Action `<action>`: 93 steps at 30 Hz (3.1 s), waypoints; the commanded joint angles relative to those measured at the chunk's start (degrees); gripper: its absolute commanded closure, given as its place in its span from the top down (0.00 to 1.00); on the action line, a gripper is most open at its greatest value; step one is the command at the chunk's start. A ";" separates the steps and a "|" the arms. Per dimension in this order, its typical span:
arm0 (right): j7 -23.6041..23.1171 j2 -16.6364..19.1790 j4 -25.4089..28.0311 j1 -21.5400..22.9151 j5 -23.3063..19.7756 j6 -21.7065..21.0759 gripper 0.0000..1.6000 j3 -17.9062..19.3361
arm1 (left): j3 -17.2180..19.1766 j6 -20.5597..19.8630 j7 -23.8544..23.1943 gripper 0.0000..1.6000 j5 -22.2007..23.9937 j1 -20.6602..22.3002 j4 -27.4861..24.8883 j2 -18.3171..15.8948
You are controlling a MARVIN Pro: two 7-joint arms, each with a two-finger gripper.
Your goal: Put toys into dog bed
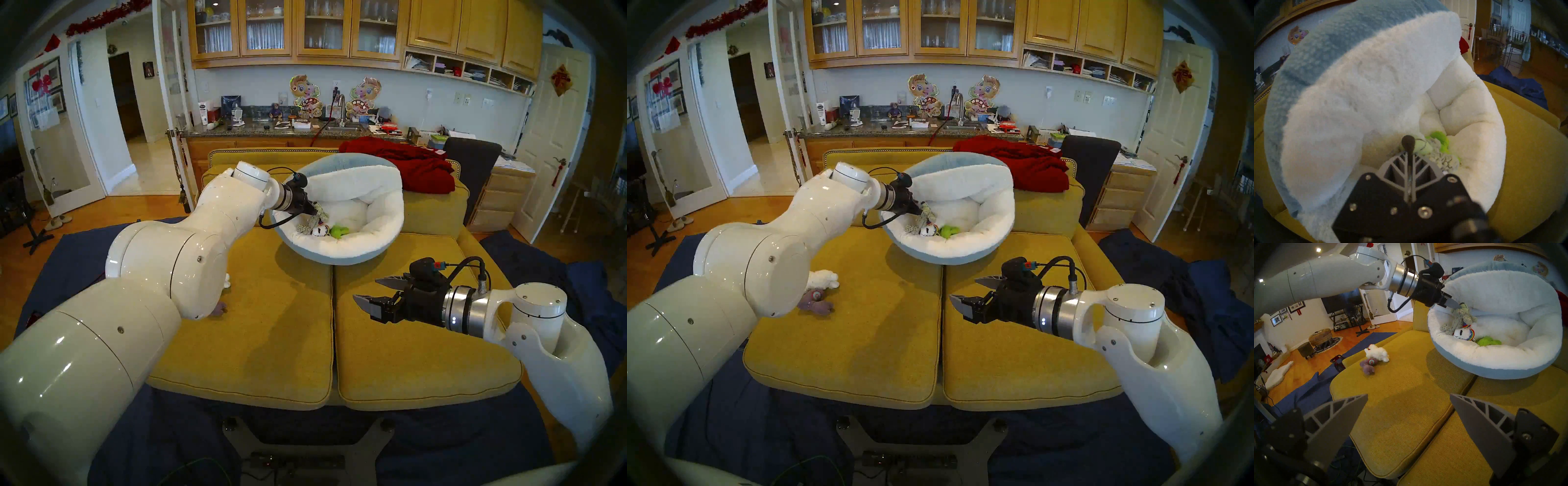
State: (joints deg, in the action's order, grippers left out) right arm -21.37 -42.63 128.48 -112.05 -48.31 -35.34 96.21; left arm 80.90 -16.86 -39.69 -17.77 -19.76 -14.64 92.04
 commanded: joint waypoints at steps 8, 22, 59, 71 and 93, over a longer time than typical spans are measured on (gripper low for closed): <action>0.02 0.03 1.20 0.77 0.06 0.53 1.00 0.86 | 1.26 2.81 0.82 1.00 0.70 3.58 -0.01 -0.85; 0.00 0.05 1.07 0.84 0.03 0.46 1.00 0.75 | 4.51 3.09 -5.67 1.00 3.71 6.22 -3.59 -2.25; -0.03 0.06 0.85 0.83 -0.02 0.38 1.00 0.57 | 2.95 -11.27 -35.16 1.00 3.60 -2.35 -19.55 -10.55; -0.04 0.05 0.55 0.73 -0.05 0.29 1.00 0.36 | 1.47 -12.94 -39.49 1.00 3.31 -6.46 -25.72 -13.42; -0.05 0.05 -0.04 0.67 -0.07 0.24 1.00 -0.08 | 3.20 -16.03 -35.17 1.00 3.22 -13.75 -34.19 -23.40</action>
State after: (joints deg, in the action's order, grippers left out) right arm -21.37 -42.63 127.73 -112.07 -48.36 -35.39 95.66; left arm 82.57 -32.49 -72.90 -14.94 -33.36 -44.71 73.13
